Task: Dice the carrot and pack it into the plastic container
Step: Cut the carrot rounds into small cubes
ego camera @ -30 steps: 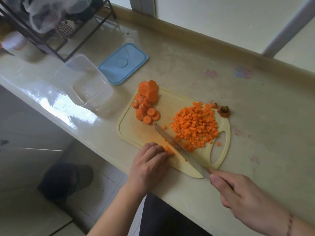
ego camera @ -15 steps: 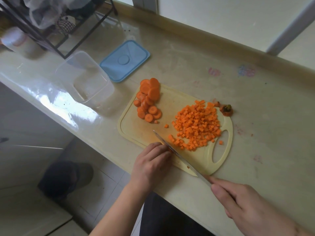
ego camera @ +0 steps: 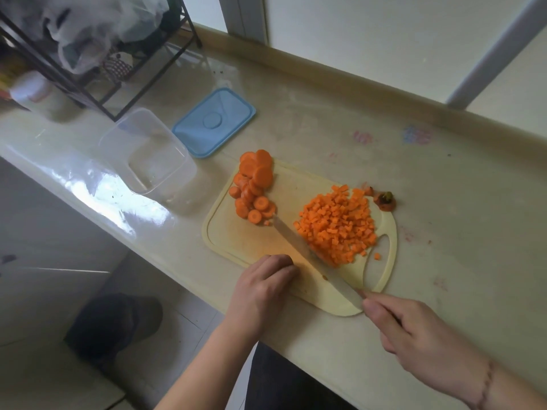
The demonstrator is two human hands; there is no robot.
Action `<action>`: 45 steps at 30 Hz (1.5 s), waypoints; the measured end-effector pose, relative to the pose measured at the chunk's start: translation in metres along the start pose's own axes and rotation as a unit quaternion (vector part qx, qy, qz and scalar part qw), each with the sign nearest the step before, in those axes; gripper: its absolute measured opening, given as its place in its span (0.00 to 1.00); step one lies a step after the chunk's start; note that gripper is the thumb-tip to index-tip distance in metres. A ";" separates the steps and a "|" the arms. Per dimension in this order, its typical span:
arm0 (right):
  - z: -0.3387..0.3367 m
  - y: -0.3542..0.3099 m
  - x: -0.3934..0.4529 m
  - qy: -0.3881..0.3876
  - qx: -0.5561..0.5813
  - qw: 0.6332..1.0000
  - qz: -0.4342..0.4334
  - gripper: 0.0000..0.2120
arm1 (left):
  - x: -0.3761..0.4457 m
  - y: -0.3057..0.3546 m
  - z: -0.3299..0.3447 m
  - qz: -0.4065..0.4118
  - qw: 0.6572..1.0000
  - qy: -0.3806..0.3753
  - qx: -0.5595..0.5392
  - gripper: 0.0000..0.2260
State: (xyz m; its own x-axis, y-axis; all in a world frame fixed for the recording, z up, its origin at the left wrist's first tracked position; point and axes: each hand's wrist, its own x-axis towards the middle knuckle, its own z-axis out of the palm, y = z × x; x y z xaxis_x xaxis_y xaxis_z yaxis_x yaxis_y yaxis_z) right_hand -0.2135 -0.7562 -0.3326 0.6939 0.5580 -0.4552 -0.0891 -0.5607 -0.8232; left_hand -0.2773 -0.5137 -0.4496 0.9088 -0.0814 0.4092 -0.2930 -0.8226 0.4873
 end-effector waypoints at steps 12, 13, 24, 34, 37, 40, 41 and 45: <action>-0.020 -0.009 -0.023 0.079 -0.044 0.996 0.002 0.23 | 0.049 0.000 -0.007 -0.055 0.991 0.036 -0.117 0.08; -0.021 -0.007 -0.025 0.096 -0.101 0.990 -0.007 0.26 | 0.047 0.000 -0.015 -0.089 0.986 0.072 -0.119 0.11; 0.009 -0.003 -0.011 0.150 -0.467 0.867 -0.081 0.32 | 0.114 -0.009 -0.039 0.037 0.973 -0.229 -0.022 0.13; 0.032 -0.021 -0.019 0.233 -0.484 0.842 -0.049 0.32 | 0.139 -0.023 -0.028 -0.032 0.981 -0.188 -0.018 0.09; 0.036 -0.028 -0.024 0.240 -0.461 0.854 -0.019 0.32 | 0.150 -0.060 -0.045 -0.034 0.989 -0.097 0.104 0.10; 0.040 -0.033 -0.027 0.226 -0.448 0.865 0.013 0.31 | 0.160 -0.081 -0.058 -0.067 0.960 -0.190 0.194 0.13; 0.042 -0.034 -0.029 0.217 -0.441 0.871 0.025 0.31 | 0.160 -0.085 -0.058 -0.058 0.953 -0.218 0.203 0.15; 0.050 -0.035 -0.030 0.205 -0.419 0.883 0.051 0.30 | 0.162 -0.089 -0.057 0.038 0.941 -0.246 0.230 0.15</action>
State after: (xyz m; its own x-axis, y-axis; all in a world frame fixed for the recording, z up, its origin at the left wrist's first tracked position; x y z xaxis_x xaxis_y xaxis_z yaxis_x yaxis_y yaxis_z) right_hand -0.2671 -0.7224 -0.3071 0.9284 0.3067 -0.2096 0.2749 -0.9467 -0.1676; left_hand -0.1213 -0.4209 -0.3828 0.9511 -0.3072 -0.0320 -0.3059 -0.9512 0.0395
